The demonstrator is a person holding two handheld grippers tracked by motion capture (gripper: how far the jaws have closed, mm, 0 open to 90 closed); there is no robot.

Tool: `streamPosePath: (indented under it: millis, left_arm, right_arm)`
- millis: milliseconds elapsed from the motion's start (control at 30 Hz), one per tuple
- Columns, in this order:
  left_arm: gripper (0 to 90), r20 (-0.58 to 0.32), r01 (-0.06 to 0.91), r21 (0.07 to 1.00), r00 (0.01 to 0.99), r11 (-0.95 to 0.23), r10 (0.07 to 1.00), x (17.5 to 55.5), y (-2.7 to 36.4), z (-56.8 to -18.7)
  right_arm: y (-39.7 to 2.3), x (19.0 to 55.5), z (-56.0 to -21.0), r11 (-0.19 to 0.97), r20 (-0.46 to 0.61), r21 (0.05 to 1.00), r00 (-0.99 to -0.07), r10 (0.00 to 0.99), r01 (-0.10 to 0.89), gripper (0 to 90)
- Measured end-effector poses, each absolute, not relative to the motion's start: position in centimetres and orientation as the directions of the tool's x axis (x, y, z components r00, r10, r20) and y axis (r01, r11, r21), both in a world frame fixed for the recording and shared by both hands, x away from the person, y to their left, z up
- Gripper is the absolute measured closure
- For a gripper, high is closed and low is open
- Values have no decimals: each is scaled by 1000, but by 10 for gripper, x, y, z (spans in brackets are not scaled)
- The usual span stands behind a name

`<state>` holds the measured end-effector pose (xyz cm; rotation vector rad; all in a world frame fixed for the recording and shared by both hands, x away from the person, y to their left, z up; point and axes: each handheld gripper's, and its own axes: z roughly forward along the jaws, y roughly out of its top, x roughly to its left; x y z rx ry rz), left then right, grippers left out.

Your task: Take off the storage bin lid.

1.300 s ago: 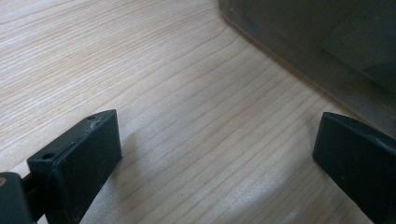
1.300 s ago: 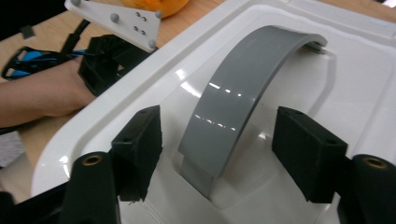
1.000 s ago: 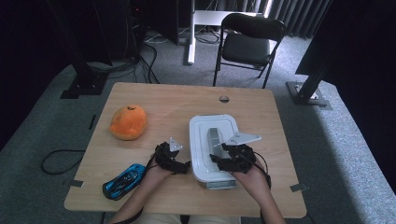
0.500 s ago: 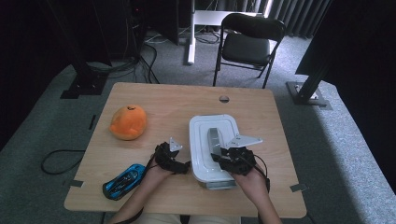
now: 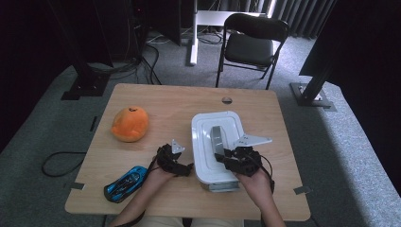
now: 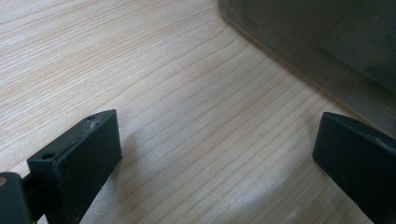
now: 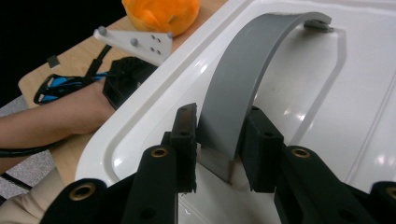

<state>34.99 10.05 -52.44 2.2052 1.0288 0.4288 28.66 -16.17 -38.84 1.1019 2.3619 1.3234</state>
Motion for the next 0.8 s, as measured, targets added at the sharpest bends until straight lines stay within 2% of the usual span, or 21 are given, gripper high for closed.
streamPosePath:
  millis: [800]
  left_arm:
    - [17,14,556,685,636,-470,772,350,100,-524]
  right_arm:
    - [-194,291,-353,269,113,849,-653,749,455,693]
